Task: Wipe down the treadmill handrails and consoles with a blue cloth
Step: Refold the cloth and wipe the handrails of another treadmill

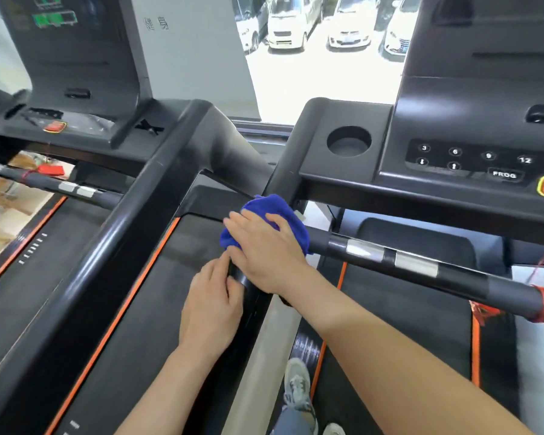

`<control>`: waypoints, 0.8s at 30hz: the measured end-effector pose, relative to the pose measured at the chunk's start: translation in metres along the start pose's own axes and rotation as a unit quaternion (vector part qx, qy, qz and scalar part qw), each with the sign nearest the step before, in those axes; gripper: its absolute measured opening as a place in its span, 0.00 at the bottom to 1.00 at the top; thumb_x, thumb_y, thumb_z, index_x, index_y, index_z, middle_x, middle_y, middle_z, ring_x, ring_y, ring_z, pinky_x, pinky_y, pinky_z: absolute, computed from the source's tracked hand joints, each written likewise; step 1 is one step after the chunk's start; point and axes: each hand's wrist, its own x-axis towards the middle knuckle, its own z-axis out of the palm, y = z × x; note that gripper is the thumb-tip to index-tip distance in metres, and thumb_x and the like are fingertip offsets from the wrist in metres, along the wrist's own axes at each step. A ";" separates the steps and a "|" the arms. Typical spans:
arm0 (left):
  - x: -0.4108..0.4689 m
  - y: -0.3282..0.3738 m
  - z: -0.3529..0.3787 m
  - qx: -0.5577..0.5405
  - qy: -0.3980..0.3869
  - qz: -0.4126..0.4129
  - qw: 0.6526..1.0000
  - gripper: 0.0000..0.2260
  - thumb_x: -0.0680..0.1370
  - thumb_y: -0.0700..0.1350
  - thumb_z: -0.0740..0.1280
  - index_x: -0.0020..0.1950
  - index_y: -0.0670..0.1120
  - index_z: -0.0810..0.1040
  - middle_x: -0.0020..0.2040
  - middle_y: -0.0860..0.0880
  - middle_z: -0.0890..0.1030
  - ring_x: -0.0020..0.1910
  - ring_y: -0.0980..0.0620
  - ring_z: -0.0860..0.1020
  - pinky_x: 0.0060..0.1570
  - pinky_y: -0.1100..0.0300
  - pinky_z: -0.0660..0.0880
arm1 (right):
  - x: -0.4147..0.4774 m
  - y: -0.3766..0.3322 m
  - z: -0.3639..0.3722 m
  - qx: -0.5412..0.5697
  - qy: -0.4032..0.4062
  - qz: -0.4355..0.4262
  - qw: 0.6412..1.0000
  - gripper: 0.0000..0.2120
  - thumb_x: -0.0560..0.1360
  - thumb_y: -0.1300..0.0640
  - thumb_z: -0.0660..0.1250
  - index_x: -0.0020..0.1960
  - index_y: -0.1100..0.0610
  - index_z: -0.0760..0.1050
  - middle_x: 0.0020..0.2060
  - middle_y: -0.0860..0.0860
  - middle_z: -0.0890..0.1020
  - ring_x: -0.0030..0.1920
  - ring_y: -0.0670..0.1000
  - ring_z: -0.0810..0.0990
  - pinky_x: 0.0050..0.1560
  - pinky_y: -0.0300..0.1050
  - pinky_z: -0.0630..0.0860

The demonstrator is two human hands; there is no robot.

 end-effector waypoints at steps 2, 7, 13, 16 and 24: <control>0.004 -0.003 0.002 0.002 0.009 -0.006 1.000 0.19 0.77 0.41 0.56 0.67 0.51 0.70 0.62 0.54 0.73 0.61 0.52 0.71 0.57 0.57 0.69 | 0.016 0.009 0.005 -0.069 0.023 -0.007 0.997 0.18 0.81 0.47 0.52 0.64 0.50 0.75 0.69 0.45 0.71 0.75 0.48 0.59 0.69 0.52 0.47; 0.047 0.016 -0.001 -0.077 -0.029 -0.066 0.994 0.20 0.81 0.45 0.56 0.74 0.53 0.63 0.70 0.55 0.70 0.67 0.53 0.70 0.60 0.58 0.66 | 0.057 0.041 -0.006 -0.127 0.031 -0.012 0.991 0.20 0.76 0.48 0.53 0.43 0.52 0.83 0.45 0.46 0.83 0.63 0.49 0.73 0.65 0.50 0.54; 0.091 0.036 0.013 -0.099 -0.086 -0.060 0.990 0.17 0.81 0.50 0.52 0.71 0.58 0.63 0.68 0.55 0.73 0.63 0.51 0.72 0.56 0.55 0.68 | 0.113 0.096 -0.044 -0.196 0.012 -0.020 0.980 0.18 0.73 0.48 0.52 0.32 0.51 0.75 0.37 0.50 0.80 0.46 0.53 0.77 0.56 0.50 0.62; 0.103 0.036 0.016 -0.121 -0.095 -0.074 0.985 0.15 0.82 0.50 0.52 0.68 0.57 0.64 0.62 0.54 0.76 0.60 0.50 0.73 0.53 0.56 0.67 | 0.156 0.120 -0.059 -0.201 -0.030 0.039 0.978 0.16 0.75 0.48 0.53 0.35 0.52 0.74 0.39 0.51 0.79 0.49 0.54 0.76 0.58 0.49 0.61; 0.184 0.027 0.015 -0.112 -0.135 -0.094 0.980 0.09 0.80 0.45 0.58 0.54 0.54 0.75 0.50 0.51 0.82 0.53 0.47 0.77 0.43 0.59 0.63 | 0.091 0.082 -0.038 -0.107 0.015 0.036 0.994 0.13 0.75 0.50 0.57 0.43 0.48 0.80 0.46 0.42 0.82 0.63 0.48 0.75 0.67 0.50 0.59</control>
